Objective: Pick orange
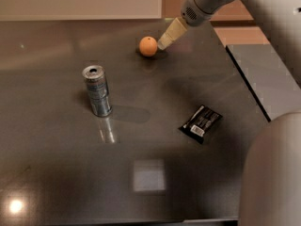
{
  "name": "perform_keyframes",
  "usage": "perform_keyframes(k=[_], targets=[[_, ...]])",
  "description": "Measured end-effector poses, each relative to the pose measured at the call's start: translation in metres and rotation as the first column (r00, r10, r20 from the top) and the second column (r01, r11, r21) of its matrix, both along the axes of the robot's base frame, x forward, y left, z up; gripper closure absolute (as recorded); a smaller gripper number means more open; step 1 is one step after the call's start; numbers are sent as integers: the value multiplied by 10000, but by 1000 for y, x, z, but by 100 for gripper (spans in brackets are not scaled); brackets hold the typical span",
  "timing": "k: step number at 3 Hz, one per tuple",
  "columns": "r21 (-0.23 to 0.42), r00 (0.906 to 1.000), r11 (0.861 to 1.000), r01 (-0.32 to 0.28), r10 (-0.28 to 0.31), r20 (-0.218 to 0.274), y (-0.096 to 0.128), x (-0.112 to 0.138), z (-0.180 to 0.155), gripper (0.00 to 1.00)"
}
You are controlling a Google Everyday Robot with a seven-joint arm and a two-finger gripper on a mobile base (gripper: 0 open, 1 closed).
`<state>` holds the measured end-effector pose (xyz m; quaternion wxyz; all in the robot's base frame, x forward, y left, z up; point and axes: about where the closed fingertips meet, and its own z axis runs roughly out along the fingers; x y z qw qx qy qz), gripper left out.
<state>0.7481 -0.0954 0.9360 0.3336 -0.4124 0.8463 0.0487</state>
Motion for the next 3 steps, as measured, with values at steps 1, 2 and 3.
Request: perform_keyframes(k=[1, 2, 3], targets=[[193, 9997, 9995, 232, -233, 35, 13, 25, -17, 0], [273, 9991, 9988, 409, -411, 38, 23, 46, -35, 0], [363, 9989, 9983, 454, -457, 50, 31, 62, -48, 0]])
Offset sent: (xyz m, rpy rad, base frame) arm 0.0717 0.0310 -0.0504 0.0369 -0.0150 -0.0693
